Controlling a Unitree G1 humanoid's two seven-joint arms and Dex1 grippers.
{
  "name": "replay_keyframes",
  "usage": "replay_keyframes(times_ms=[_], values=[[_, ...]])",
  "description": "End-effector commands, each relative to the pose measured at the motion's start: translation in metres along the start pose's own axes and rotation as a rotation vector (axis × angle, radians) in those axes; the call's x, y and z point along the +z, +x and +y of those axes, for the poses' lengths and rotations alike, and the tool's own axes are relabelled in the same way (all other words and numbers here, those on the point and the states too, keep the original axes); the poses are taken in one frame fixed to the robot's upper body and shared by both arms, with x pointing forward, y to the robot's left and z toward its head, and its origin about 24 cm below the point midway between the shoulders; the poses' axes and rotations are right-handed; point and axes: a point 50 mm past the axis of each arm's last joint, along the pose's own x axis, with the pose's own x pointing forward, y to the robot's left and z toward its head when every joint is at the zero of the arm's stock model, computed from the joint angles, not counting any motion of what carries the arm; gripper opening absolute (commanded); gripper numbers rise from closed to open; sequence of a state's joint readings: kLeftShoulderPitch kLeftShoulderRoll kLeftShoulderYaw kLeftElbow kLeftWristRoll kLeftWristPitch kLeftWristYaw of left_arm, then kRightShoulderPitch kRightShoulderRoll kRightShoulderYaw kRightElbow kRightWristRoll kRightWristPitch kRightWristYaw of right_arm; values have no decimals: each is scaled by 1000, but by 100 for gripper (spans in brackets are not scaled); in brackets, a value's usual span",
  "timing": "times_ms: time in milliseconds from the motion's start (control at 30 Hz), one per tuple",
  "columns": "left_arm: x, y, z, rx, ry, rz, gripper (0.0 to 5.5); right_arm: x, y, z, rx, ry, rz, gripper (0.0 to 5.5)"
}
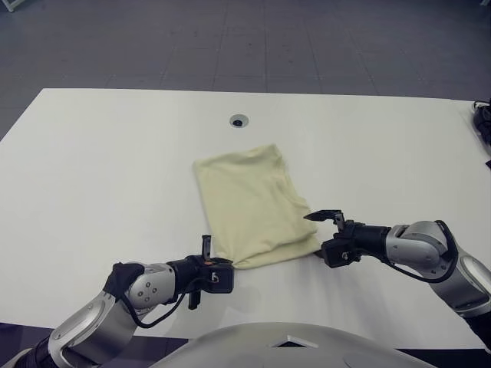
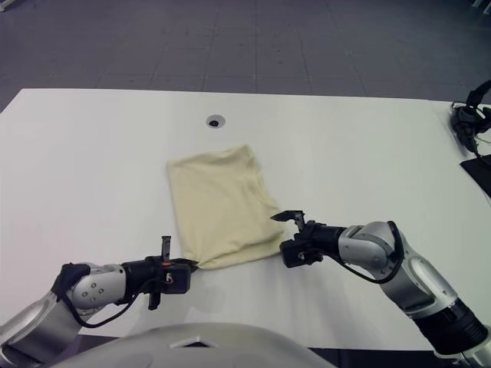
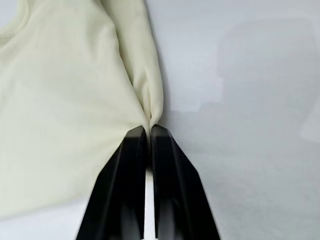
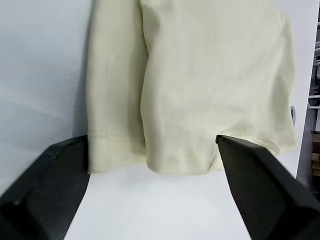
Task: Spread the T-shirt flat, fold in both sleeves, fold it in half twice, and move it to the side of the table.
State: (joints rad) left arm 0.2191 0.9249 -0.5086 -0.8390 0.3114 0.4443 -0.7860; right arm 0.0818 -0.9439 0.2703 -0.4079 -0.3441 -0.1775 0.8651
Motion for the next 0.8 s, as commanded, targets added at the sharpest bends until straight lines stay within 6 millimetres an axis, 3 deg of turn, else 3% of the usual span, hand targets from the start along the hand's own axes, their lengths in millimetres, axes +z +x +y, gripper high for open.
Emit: replay_keyframes(times_ms=[33,500,700,800], values=[[-2,0,0,-9,4,3,0,1,6,7,23,16,-12,349],[-5,-3,-3,-39,21,5,0,-2,3,8,54,13,3,121],[-5,-8,14,-41,28,-34,0,6,-3,-1,112,73,-29,12],[-1,-16,23,-75,-5,-86,0,12,-10,0,180,121,-44,1]])
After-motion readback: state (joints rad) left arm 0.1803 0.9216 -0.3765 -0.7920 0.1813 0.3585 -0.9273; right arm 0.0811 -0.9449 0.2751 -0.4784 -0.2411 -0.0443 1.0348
